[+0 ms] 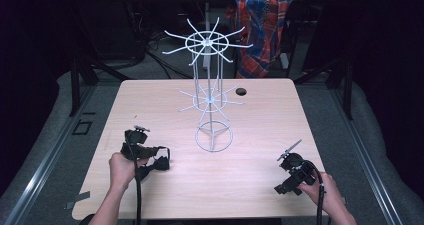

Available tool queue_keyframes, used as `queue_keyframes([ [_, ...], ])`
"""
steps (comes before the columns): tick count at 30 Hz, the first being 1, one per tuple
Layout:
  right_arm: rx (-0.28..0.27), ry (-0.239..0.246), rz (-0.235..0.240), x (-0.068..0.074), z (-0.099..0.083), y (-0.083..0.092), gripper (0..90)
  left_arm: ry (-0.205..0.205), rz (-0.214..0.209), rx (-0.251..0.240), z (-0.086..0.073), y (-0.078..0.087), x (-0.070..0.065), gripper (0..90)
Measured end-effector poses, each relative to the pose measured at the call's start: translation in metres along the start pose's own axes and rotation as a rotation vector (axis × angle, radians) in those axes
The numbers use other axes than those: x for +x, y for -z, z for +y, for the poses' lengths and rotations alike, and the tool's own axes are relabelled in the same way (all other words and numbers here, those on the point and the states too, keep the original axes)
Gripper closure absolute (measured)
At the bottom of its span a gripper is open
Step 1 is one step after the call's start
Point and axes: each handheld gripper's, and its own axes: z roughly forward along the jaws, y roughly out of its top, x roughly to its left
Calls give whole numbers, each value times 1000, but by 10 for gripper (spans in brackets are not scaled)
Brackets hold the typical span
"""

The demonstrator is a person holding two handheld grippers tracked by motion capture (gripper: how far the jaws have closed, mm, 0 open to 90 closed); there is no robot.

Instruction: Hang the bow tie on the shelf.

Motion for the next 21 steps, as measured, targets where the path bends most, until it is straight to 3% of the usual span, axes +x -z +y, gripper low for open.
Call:
queue_keyframes([
  [6, 5, 7, 6, 0, 0, 0, 140, -51, 19, -42, 3, 8, -9, 811],
  [14, 5, 8, 4, 0, 0, 1, 140, -88, 36, -103, 4, 17, -17, 812],
  [21, -8, -4, 7, 1, 0, -1, 140, -116, 33, -128, 5, 24, -21, 813],
])
